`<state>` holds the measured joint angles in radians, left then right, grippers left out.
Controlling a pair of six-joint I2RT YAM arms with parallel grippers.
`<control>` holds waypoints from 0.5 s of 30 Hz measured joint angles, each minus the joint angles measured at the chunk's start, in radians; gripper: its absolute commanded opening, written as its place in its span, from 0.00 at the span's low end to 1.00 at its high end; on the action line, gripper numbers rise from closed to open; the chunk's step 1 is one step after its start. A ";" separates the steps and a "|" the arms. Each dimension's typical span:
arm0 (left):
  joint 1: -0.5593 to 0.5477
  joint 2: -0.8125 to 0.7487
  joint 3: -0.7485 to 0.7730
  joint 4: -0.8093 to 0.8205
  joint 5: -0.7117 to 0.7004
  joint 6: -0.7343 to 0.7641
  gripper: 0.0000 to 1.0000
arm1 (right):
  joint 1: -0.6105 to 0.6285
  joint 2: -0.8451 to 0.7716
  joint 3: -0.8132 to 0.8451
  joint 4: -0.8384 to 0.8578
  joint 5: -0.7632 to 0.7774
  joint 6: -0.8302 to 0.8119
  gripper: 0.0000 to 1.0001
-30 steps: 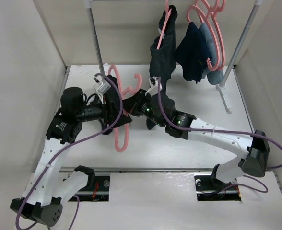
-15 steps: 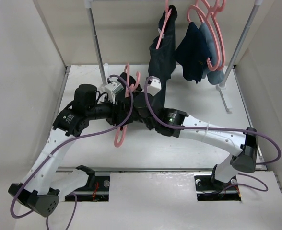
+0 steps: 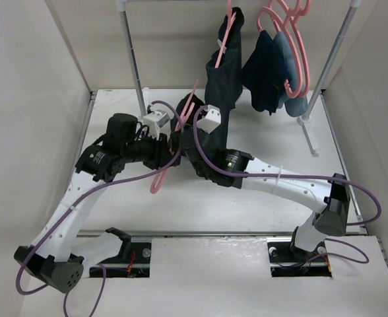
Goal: Place the trousers on the hanger
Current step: Place the hanger at the hanger.
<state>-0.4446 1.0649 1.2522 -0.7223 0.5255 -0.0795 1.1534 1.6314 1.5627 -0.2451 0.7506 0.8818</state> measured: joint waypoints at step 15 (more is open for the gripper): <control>0.168 -0.137 -0.116 0.244 0.272 -0.281 0.00 | -0.009 -0.037 -0.005 0.148 -0.113 -0.082 0.50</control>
<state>-0.2764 0.9283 1.1358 -0.4782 0.7975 -0.3607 1.1442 1.5940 1.5581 -0.0975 0.6376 0.8001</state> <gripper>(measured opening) 0.175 0.468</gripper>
